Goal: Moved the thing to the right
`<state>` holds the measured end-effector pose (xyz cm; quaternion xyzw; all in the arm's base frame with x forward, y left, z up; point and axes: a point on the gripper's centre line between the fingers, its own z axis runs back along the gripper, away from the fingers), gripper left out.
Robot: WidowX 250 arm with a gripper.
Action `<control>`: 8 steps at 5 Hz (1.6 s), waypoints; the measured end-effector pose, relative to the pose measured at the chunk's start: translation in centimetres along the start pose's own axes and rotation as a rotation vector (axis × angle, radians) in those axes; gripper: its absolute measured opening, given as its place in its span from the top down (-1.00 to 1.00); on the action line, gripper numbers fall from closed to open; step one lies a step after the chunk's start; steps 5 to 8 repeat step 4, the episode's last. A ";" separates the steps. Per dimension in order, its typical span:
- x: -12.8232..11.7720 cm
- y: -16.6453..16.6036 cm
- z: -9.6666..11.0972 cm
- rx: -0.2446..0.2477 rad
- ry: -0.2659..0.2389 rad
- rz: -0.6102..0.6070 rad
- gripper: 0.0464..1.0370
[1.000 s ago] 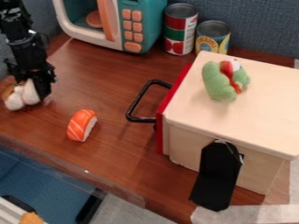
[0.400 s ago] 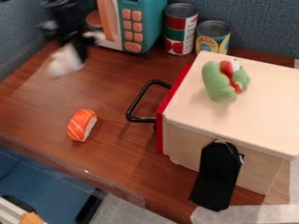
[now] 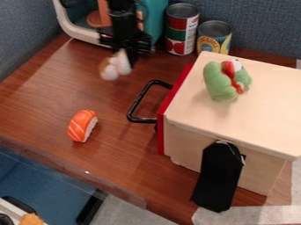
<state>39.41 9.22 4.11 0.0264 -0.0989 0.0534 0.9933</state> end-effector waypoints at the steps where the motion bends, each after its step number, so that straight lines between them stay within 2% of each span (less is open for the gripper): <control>1: -0.1 -0.6 -0.6 0.032 0.013 -0.005 0.55; 2: -0.3 -0.6 -0.7 0.015 0.017 0.029 -0.02; 3: -0.3 -0.1 2.4 -0.017 0.003 0.065 -0.63; 4: -0.6 0.3 5.5 -0.054 -0.010 0.096 -0.95; 8: -0.6 0.3 5.5 -0.054 -0.010 0.096 -0.95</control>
